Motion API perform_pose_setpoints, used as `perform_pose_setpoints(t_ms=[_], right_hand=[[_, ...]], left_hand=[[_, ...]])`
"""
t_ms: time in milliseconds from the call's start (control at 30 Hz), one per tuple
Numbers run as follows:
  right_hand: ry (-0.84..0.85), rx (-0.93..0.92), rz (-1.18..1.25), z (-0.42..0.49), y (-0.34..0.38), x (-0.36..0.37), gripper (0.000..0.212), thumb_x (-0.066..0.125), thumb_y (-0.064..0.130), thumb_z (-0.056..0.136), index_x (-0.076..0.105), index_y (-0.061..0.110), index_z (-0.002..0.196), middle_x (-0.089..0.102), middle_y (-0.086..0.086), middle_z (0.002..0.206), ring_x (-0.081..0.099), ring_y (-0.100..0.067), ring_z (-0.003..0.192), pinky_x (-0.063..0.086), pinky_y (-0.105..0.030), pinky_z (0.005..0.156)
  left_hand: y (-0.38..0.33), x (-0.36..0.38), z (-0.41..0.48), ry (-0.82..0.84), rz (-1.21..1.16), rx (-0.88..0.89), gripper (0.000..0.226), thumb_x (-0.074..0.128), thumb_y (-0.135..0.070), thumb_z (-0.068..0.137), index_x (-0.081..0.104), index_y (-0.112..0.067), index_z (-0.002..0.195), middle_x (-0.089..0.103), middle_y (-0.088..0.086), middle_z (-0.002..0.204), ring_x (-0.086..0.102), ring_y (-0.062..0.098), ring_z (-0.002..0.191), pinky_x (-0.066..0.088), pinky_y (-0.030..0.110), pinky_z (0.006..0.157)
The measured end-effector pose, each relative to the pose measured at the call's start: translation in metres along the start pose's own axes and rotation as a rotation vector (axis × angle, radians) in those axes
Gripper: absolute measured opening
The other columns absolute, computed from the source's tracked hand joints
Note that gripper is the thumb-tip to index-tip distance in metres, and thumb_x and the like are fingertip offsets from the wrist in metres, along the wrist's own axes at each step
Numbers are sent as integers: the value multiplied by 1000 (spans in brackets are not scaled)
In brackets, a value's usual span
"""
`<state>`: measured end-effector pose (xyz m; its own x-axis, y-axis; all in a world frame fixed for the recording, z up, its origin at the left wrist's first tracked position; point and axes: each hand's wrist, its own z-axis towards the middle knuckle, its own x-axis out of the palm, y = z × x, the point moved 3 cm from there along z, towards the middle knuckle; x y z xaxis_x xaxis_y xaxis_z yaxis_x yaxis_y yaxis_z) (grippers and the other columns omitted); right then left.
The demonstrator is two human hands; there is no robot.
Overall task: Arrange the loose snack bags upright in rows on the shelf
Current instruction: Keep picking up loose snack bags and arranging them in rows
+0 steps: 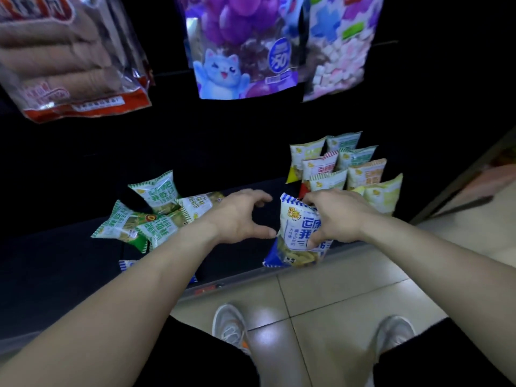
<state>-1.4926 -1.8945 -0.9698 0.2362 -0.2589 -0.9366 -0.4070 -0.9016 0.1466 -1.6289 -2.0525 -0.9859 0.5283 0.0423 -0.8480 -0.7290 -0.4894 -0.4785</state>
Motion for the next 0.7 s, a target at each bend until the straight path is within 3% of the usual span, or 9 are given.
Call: perform_pose_setpoints(t_ms=[100, 200, 333, 433, 567, 700], right_hand=[[-46, 13, 24, -2, -4, -5, 74, 90, 61, 50, 55, 34, 109, 63, 11, 96, 60, -19, 92, 50, -36, 73], [-109, 5, 50, -4, -9, -7, 71, 89, 62, 51, 53, 34, 105, 62, 11, 91, 61, -20, 90, 49, -37, 72], [-150, -4, 84, -7, -22, -4, 94, 86, 68, 51, 51, 32, 131, 65, 9, 116, 61, -21, 106, 50, -37, 77], [-128, -8, 116, -8, -36, -7, 96, 85, 66, 55, 46, 34, 137, 64, 11, 119, 59, -18, 105, 46, -35, 72], [-83, -9, 180, -12, -58, -13, 68, 84, 58, 65, 57, 37, 124, 67, 15, 110, 58, -13, 95, 47, -33, 71], [-98, -13, 162, -13, -69, -16, 55, 84, 58, 64, 65, 37, 111, 69, 16, 101, 61, -14, 93, 47, -31, 70]], left_hand=[[-29, 3, 11, -63, -62, 85, 59, 82, -51, 70, 57, -34, 120, 61, -12, 116, 57, 8, 107, 50, 33, 93], [-43, 5, 21, -137, -119, 98, 38, 84, -46, 69, 57, -32, 93, 67, -13, 93, 64, 5, 87, 56, 40, 77], [-51, 6, 32, -183, -149, 94, 35, 87, -40, 68, 56, -32, 80, 69, -12, 80, 65, -2, 74, 56, 34, 67], [-51, 8, 38, -181, -197, 76, 35, 90, -36, 66, 58, -28, 81, 71, -10, 79, 67, 0, 73, 58, 37, 67], [-48, 12, 45, -157, -248, 46, 40, 91, -34, 64, 60, -22, 87, 74, -7, 84, 71, 7, 79, 59, 44, 73], [-58, 13, 45, -103, -158, 34, 48, 90, -40, 64, 61, -28, 100, 72, -10, 89, 68, 3, 82, 59, 37, 75]])
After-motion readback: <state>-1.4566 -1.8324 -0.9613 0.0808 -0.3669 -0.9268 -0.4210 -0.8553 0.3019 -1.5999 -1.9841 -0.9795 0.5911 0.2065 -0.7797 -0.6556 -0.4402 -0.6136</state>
